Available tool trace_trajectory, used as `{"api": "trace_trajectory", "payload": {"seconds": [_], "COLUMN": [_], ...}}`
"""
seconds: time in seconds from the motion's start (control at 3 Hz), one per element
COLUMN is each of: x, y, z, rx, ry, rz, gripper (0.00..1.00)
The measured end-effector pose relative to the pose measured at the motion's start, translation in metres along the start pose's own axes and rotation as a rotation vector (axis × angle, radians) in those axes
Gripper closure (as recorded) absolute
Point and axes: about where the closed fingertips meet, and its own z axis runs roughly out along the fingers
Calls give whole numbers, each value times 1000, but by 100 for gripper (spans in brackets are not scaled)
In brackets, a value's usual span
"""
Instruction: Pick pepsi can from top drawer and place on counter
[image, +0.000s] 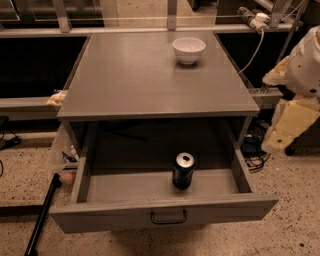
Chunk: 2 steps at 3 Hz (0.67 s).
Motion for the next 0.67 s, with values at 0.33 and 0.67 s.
{"api": "trace_trajectory", "payload": {"seconds": [0.33,0.67], "x": [-1,-11], "y": [-1,-5], "z": [35,84], "rx": [7,8], "ry": [-58,-135], "rz": [3,-5], "gripper": [42,65]}}
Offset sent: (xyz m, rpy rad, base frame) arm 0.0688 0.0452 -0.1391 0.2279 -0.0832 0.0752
